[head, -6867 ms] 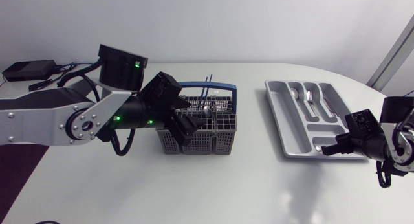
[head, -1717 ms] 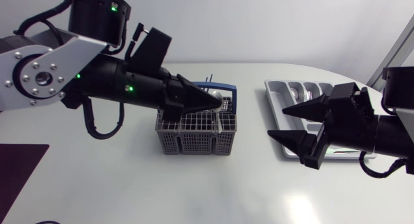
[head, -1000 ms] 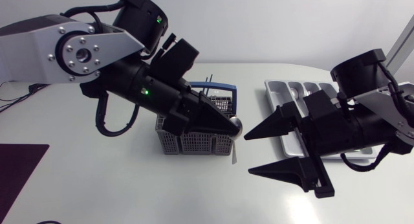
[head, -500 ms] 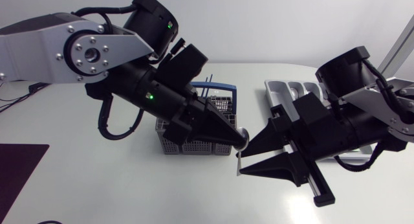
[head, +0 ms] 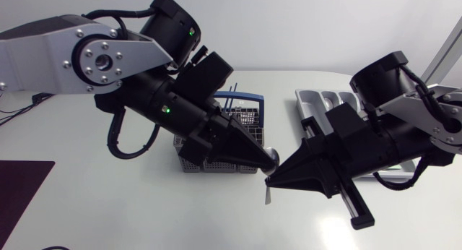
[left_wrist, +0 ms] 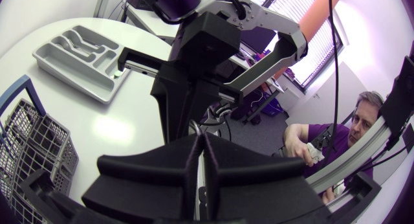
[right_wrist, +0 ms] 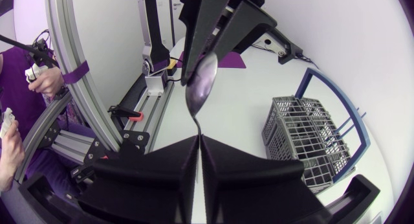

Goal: Unload the cutlery basket into the drawer organizer.

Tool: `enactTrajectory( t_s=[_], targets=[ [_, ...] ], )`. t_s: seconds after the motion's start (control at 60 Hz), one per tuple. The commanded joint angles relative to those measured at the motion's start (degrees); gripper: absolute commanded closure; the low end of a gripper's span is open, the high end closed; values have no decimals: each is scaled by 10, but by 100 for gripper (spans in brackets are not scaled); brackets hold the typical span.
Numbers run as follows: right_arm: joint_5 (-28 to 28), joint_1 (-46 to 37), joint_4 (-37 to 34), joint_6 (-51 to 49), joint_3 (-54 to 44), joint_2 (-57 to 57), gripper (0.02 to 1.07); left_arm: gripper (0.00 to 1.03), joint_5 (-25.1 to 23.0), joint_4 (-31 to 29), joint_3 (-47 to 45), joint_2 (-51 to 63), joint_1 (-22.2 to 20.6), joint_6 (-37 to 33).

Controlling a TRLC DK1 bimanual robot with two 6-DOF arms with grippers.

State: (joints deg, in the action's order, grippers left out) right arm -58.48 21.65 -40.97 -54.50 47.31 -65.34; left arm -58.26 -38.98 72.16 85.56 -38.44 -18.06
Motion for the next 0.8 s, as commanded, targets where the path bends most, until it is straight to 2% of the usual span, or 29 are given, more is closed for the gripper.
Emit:
enactTrajectory(
  t_s=[0.0,0.033,0.05,0.083,0.133,0.15,0.233,0.3,0.367,0.5,0.583,0.783],
  targets=[
    [-4,2,-25,-20,6,-9,101,75,0,5,26,10,14,-12],
    [-3,1,-27,-21,4,-9,101,55,0,5,30,10,18,-8],
    [-1,0,-28,-21,3,-9,101,50,0,5,31,10,20,-8],
    [1,-4,-28,-21,2,-9,101,33,0,6,35,9,27,-7],
    [5,-13,-32,-25,0,-8,101,20,1,8,40,7,35,-1],
    [6,-17,-36,-29,-1,-8,101,18,1,9,40,7,38,1],
    [9,-53,-49,-47,-4,-7,101,13,8,24,40,7,57,22],
    [14,-89,-61,-68,-5,-7,101,11,27,58,31,3,70,53],
    [25,-147,-70,-92,-6,-8,101,11,73,110,11,-7,87,95],
    [57,-251,-63,-126,-11,-17,101,11,118,128,-11,-16,107,106],
    [92,-319,-18,-132,-23,-24,101,11,162,131,-22,-17,117,108],
    [192,-434,127,-155,-78,-47,101,11,220,137,-35,-16,137,113]
  ],
)
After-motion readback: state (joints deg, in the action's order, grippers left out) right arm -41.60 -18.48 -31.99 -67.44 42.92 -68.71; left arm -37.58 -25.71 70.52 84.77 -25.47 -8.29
